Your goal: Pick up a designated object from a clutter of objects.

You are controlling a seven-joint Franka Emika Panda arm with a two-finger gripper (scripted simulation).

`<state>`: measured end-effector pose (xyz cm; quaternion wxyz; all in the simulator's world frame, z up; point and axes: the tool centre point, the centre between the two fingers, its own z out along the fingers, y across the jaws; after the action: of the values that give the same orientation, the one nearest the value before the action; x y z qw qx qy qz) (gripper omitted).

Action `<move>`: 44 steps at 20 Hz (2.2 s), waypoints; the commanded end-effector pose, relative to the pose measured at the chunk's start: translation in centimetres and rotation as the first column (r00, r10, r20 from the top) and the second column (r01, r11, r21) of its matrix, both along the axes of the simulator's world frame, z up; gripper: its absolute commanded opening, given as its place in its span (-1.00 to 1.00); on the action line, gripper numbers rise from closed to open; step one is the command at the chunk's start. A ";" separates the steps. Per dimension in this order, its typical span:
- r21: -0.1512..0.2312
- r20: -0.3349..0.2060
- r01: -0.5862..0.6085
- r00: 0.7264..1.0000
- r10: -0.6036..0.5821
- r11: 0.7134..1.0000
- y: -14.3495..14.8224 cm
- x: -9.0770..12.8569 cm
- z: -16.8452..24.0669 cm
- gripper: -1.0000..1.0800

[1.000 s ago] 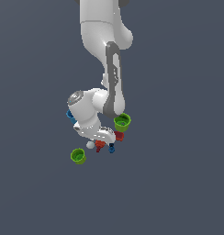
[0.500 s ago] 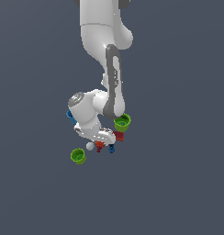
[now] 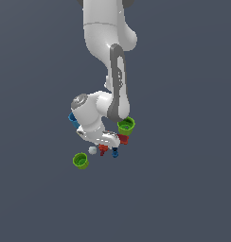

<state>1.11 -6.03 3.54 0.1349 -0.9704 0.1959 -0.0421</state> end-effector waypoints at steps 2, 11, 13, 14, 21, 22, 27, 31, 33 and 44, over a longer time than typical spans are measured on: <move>0.000 0.003 0.000 1.000 0.000 1.000 0.5 -0.2 0.9 -1.00; 0.000 0.003 0.000 1.000 0.000 1.000 3.4 -1.8 5.3 -1.00; 0.000 0.003 0.000 1.000 0.000 1.000 4.3 -2.3 6.7 -1.00; 0.000 0.002 0.001 1.000 -0.001 1.000 4.7 -2.6 7.4 -1.00; -0.001 0.002 0.001 1.000 -0.001 1.000 8.2 -4.5 12.9 -1.00; -0.002 0.002 0.002 1.000 -0.002 1.000 8.7 -4.8 13.7 -1.00; -0.005 0.001 0.002 1.000 -0.002 1.000 11.3 -6.2 17.9 -1.00; -0.006 0.001 0.003 1.000 -0.003 1.000 13.6 -7.5 21.5 -1.00; -0.007 0.001 0.003 1.000 -0.003 1.000 14.8 -8.1 23.4 -1.00; -0.007 0.001 0.002 1.000 -0.002 1.000 20.8 -11.1 32.8 -1.00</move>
<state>-9.61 14.01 35.05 0.1309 -0.9708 0.1964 -0.0420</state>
